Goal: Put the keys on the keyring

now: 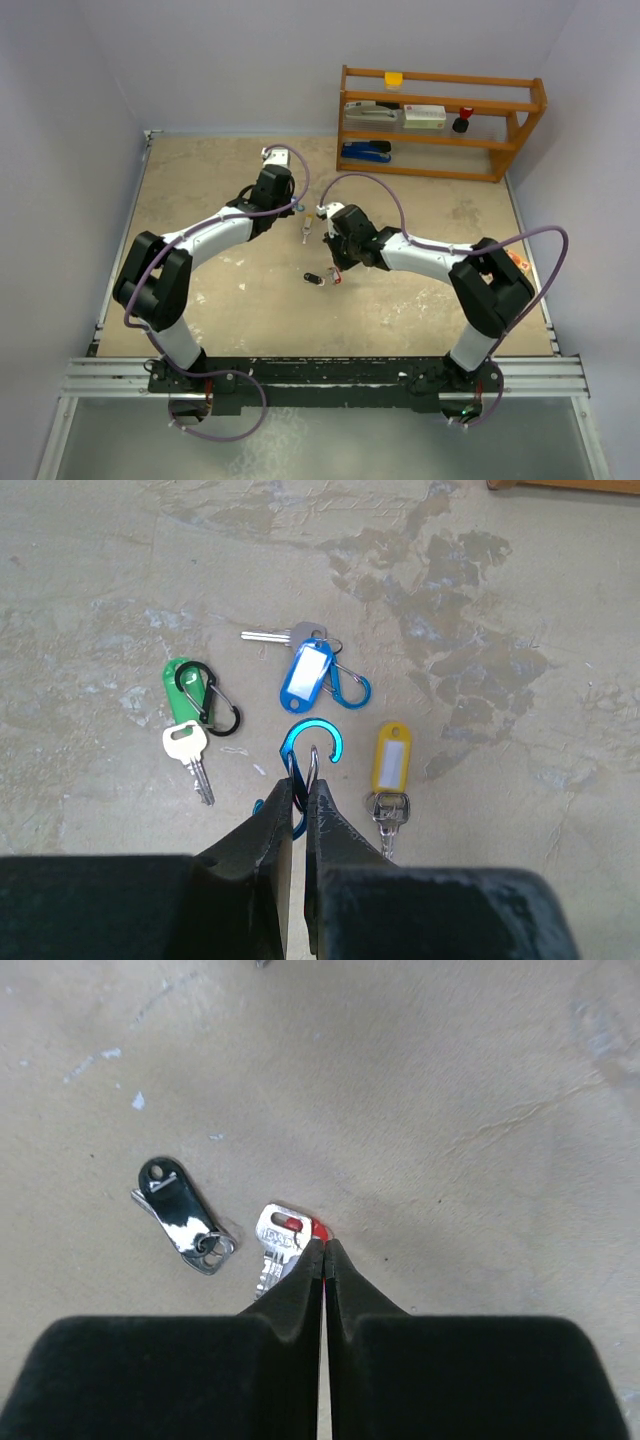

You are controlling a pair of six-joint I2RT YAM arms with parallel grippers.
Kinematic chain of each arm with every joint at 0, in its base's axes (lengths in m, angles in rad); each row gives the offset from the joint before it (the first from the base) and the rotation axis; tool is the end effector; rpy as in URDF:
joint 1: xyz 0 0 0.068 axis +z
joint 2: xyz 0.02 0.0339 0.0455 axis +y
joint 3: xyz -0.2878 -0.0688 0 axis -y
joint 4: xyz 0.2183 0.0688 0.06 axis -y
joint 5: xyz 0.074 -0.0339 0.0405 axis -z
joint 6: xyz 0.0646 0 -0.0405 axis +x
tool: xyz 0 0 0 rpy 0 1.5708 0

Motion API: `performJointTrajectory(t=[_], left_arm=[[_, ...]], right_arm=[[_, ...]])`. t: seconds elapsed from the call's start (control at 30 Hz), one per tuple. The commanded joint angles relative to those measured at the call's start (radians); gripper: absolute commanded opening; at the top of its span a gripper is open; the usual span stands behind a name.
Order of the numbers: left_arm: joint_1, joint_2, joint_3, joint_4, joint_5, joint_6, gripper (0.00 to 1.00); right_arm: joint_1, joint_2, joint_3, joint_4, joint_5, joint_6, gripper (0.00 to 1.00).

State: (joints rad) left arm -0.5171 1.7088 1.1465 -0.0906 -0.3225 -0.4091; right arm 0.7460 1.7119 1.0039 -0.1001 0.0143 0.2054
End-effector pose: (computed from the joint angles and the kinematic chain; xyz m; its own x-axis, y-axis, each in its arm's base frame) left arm 0.3437 -0.1719 0.2508 -0.5840 -0.1019 -0.8054 0.0193 0.9901 -0.1393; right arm 0.2658 0.2444 0.2019 -0.6567 -0.3292 -0.6785 -0.5490 0.8255 0.1308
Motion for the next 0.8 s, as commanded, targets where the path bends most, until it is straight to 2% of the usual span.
performJointTrajectory(t=[0.0,0.07,0.13,0.17,0.23,0.27,0.33,0.57,0.77], left_arm=[[0.009,-0.037,-0.006,0.043,0.007,-0.013,0.00],[0.009,-0.038,-0.005,0.043,0.008,-0.013,0.00],[0.009,-0.042,-0.005,0.042,0.008,-0.013,0.00],[0.009,-0.044,-0.007,0.042,0.007,-0.013,0.00],[0.009,-0.045,-0.008,0.042,0.007,-0.011,0.00],[0.009,-0.047,-0.007,0.042,0.007,-0.011,0.00],[0.009,-0.048,-0.007,0.041,0.007,-0.011,0.00],[0.010,-0.051,-0.011,0.042,0.009,-0.008,0.00],[0.012,-0.055,-0.015,0.044,0.007,-0.008,0.00]], right_arm=[[0.005,-0.060,0.009,0.060,0.047,0.002,0.00],[0.004,-0.055,0.023,0.047,0.047,0.009,0.02],[0.004,-0.052,0.037,0.029,0.050,0.019,0.09],[0.004,-0.052,0.042,0.019,0.051,0.029,0.15],[0.004,-0.052,0.052,0.000,0.051,0.043,0.40],[0.004,-0.048,0.062,-0.019,0.053,0.053,0.49],[0.004,-0.037,0.090,-0.078,0.066,0.091,0.56],[0.005,-0.008,0.098,-0.111,0.035,0.092,0.59],[0.007,0.019,0.088,-0.102,-0.010,0.039,0.52]])
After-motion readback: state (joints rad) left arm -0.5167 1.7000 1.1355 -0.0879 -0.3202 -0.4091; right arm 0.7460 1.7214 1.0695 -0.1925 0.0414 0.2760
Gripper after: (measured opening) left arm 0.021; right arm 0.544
